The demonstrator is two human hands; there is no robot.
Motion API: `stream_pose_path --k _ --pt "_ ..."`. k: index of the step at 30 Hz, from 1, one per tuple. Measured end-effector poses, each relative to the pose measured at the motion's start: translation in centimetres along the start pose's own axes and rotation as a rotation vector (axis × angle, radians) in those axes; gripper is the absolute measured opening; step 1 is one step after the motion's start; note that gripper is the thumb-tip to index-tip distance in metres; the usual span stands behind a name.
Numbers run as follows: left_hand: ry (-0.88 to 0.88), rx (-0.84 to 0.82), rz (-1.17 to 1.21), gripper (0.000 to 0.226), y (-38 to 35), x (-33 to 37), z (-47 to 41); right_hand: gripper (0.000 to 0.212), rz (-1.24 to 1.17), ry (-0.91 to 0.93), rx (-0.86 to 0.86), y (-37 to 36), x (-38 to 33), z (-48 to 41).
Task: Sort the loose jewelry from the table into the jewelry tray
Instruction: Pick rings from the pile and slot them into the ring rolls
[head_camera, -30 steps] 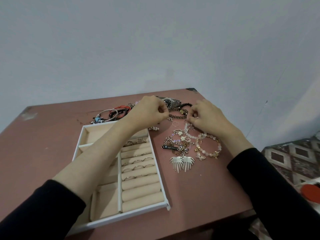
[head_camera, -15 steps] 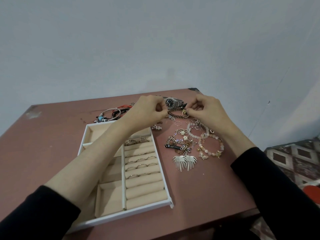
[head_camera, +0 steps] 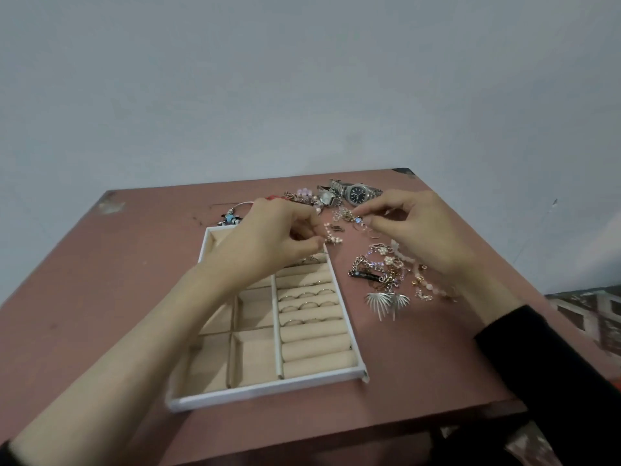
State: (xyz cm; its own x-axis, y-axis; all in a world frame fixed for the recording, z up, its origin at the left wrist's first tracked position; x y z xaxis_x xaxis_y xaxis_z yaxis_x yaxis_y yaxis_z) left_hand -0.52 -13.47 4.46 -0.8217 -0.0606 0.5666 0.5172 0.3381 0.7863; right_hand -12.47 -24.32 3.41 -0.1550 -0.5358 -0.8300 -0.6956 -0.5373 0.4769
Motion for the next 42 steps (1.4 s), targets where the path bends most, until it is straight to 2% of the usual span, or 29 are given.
stream_pose_path --k 5,11,16,22,38,40,42 --pt "0.022 -0.05 -0.015 0.005 1.0 -0.1 3.4 0.021 -0.128 0.075 -0.023 -2.7 -2.6 2.9" --pt "0.007 -0.085 -0.037 0.004 1.2 0.7 6.5 0.026 -0.284 0.043 -0.075 -4.5 -2.8 4.7" --pt "-0.047 -0.144 -0.086 0.003 0.3 1.6 7.4 0.025 -0.263 0.051 -0.102 -5.3 -3.0 5.4" --pt "0.018 -0.198 -0.143 0.005 -0.6 1.0 7.9 0.028 -0.269 0.074 -0.119 -5.9 -3.2 5.8" --pt "0.035 -0.333 -0.173 0.005 -1.2 0.5 7.6 0.03 -0.251 0.118 -0.257 -6.6 -3.8 6.9" --pt "0.061 -0.295 -0.1 0.01 -0.5 0.1 7.3 0.028 -0.222 0.139 -0.282 -6.7 -4.2 7.1" --pt "0.084 -0.182 -0.004 0.01 0.5 -0.9 6.6 0.026 -0.196 0.152 -0.324 -7.1 -4.4 7.3"
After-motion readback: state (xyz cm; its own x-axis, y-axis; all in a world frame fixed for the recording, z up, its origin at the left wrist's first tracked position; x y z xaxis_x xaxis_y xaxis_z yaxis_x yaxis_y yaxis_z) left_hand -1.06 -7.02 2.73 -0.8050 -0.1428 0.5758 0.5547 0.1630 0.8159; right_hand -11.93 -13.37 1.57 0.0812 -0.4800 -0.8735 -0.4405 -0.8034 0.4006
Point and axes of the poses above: each hand's wrist, its own z-axis away from the middle knuckle, its own y-axis out of the back of the hand, x = y × z, the point moved 9 cm from there along -z, towards the middle knuckle, and after that the axes turned 3 degrees about -x, right-handed, at the moved point
